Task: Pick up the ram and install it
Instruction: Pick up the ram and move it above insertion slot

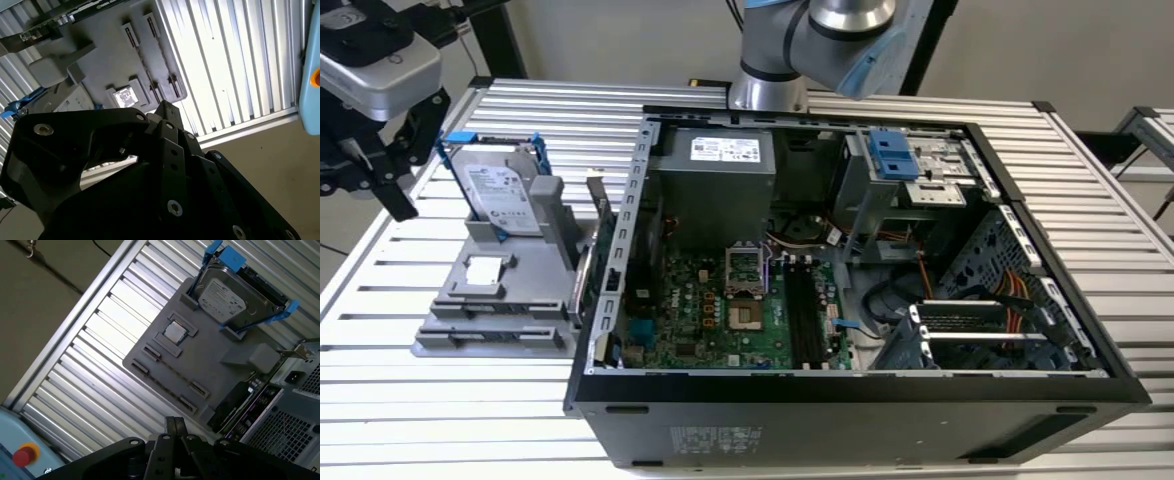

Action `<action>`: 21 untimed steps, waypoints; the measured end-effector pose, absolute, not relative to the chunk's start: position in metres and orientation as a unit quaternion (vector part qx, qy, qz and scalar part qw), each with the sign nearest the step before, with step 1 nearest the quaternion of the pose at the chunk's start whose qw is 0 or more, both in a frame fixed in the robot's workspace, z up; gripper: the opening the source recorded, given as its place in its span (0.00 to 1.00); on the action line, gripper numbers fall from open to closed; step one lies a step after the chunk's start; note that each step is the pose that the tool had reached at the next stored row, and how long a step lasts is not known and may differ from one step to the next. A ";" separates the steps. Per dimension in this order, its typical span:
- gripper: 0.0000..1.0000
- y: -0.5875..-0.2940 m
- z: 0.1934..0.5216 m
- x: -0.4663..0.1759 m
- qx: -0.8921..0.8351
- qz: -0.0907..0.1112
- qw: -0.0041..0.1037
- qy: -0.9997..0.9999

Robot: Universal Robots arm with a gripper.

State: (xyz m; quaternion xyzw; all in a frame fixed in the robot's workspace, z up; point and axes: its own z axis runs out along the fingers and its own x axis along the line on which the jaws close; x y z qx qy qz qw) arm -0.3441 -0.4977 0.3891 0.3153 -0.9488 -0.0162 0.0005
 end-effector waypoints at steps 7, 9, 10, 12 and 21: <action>0.00 -0.498 0.389 -0.344 0.332 -0.015 0.001 -0.943; 0.00 -0.498 0.389 -0.344 0.336 -0.015 0.001 -0.942; 0.00 -0.498 0.389 -0.344 0.338 -0.015 0.001 -0.941; 0.00 -0.498 0.389 -0.344 0.343 -0.014 0.001 -0.939; 0.00 -0.498 0.389 -0.344 0.361 -0.014 0.002 -0.932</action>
